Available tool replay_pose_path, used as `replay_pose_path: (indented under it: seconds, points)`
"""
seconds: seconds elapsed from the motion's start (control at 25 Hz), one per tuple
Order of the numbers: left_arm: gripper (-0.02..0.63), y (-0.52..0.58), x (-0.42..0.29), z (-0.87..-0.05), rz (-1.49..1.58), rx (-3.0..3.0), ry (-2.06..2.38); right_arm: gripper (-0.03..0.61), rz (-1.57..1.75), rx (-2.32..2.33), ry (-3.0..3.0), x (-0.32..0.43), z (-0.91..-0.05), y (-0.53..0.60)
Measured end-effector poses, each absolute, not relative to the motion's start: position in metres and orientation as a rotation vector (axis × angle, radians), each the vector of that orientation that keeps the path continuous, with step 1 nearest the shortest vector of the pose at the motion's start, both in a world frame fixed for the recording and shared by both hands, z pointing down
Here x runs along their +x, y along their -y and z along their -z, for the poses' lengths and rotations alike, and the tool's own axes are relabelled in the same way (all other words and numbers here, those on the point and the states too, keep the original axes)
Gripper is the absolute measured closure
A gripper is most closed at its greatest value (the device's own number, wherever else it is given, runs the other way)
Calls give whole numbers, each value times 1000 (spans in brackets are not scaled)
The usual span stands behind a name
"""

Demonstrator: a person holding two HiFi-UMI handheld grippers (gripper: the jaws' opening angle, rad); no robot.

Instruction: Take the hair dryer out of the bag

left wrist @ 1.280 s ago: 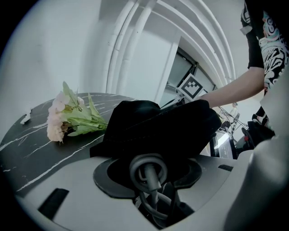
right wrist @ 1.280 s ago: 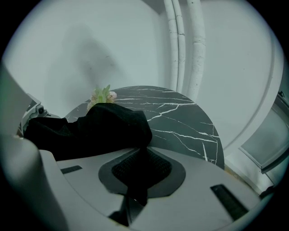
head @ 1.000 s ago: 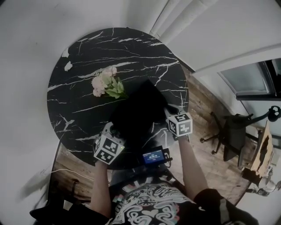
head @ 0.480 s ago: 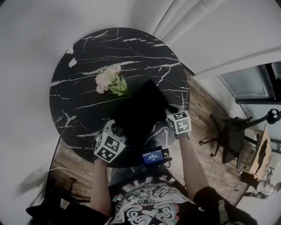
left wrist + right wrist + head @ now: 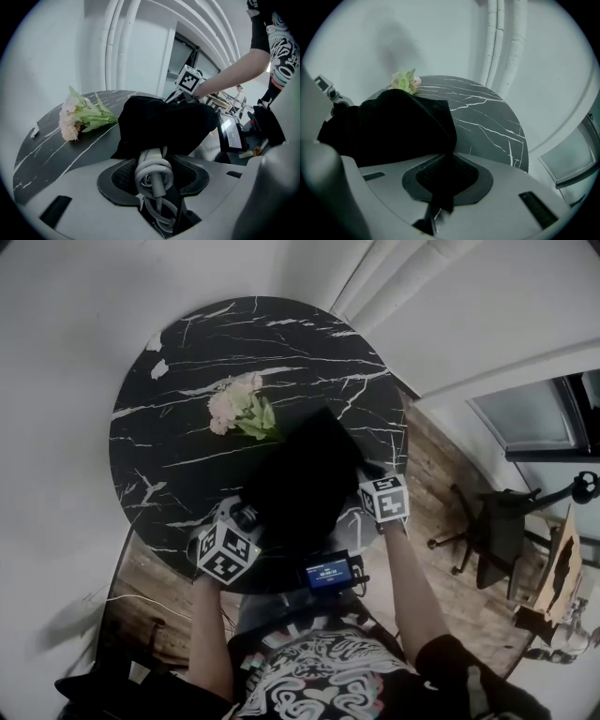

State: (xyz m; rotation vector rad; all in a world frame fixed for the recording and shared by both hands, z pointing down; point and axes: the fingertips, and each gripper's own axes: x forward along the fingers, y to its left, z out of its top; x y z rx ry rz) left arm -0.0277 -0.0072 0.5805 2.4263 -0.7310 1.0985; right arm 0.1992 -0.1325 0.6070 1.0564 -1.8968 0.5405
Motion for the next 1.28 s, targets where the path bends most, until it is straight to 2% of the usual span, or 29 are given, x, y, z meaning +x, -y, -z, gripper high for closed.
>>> replay_pose_path:
  seconds: [1.28]
  points:
    - [413, 12, -48, -578, -1180, 2451, 697, 548, -728, 1332, 1897, 241, -587, 152]
